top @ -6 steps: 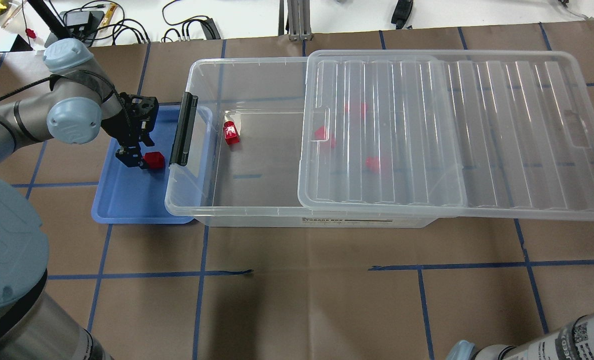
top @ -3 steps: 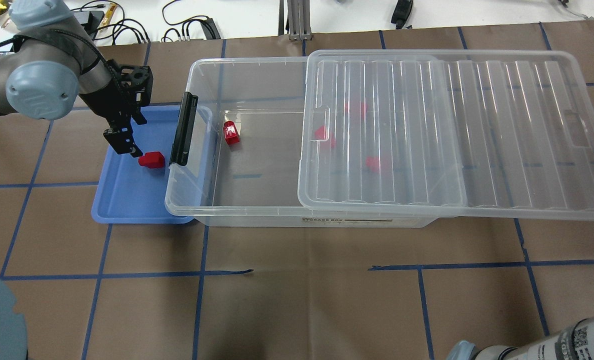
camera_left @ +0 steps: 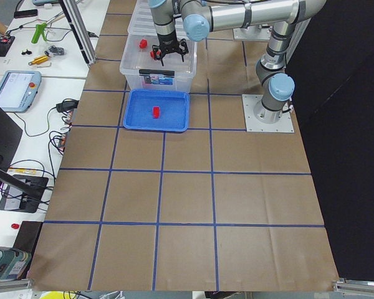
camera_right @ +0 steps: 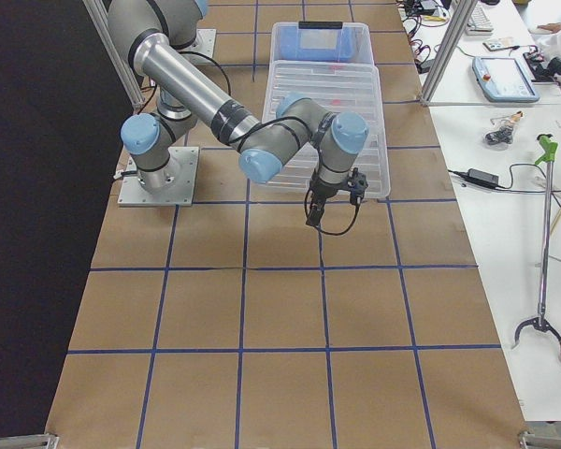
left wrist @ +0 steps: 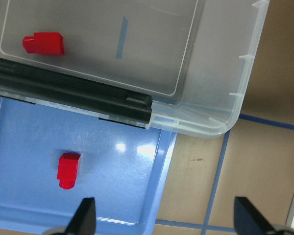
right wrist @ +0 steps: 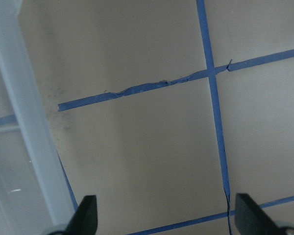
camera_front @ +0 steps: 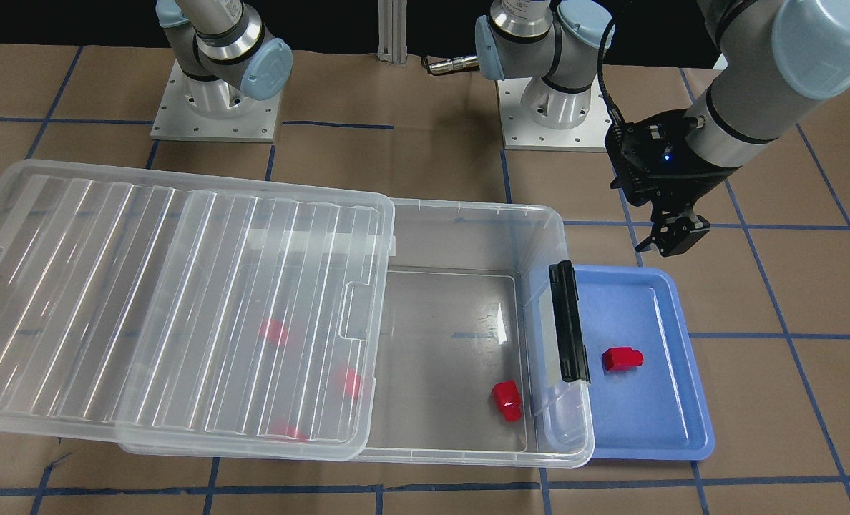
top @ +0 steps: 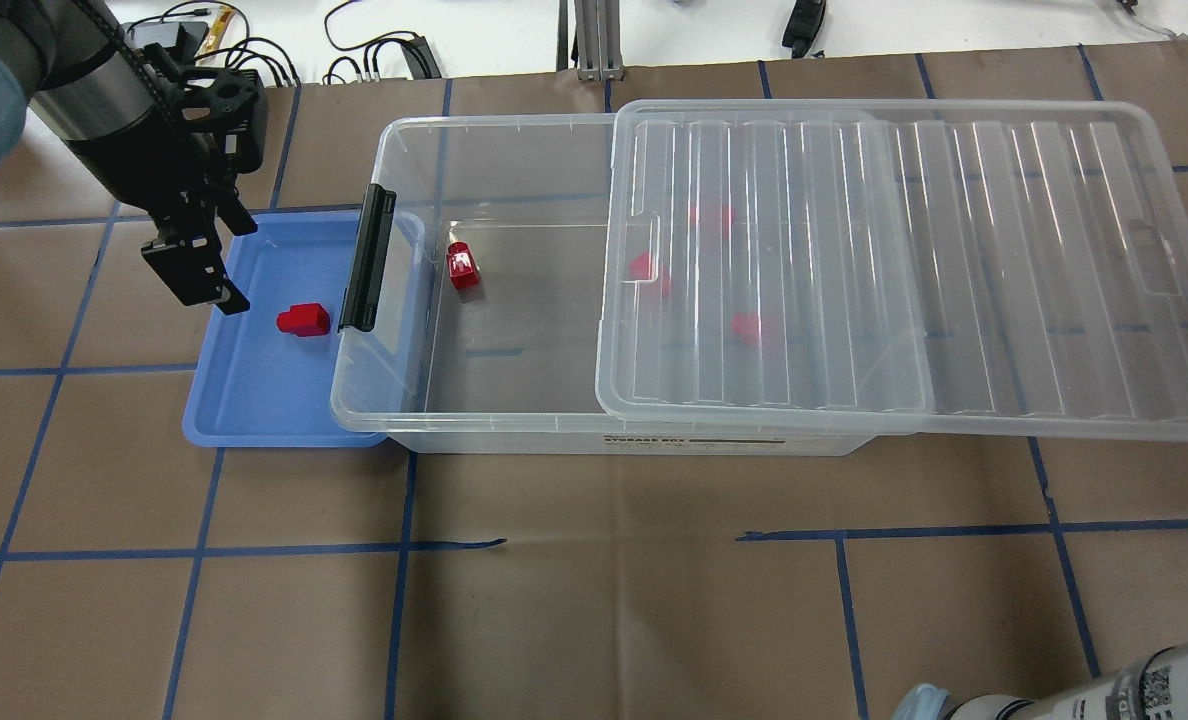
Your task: Place red block in blue tray from box
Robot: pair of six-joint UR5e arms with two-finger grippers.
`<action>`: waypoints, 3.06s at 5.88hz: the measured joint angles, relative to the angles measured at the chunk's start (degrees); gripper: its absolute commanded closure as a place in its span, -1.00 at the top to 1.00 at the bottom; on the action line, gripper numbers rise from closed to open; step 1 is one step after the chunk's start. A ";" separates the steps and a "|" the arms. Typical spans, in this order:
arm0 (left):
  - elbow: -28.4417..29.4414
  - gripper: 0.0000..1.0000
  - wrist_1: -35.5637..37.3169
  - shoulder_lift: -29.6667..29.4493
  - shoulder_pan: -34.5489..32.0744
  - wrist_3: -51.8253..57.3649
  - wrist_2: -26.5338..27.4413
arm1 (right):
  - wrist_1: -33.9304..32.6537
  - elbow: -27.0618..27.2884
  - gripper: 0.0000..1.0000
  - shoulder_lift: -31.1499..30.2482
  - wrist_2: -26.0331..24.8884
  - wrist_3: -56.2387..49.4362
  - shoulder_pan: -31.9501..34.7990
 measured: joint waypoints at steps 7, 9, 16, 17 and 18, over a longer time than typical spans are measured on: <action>0.06 0.96 5.51 2.60 -8.76 -64.16 0.72 | 0.04 3.49 1.00 -3.09 0.73 3.77 4.05; -0.84 0.96 5.19 4.24 -9.07 -74.04 2.47 | 0.09 4.49 1.00 -3.14 0.70 3.41 4.59; -1.40 0.96 4.67 5.55 -9.02 -76.54 3.76 | -7.57 6.04 1.00 -1.46 0.88 -8.01 8.22; -1.40 0.96 4.67 5.52 -9.02 -76.52 3.74 | -7.73 5.96 1.00 -1.55 0.91 -7.81 9.60; -1.41 0.96 4.67 5.49 -9.02 -76.52 3.74 | -7.76 5.92 1.00 -1.73 0.94 -7.04 10.76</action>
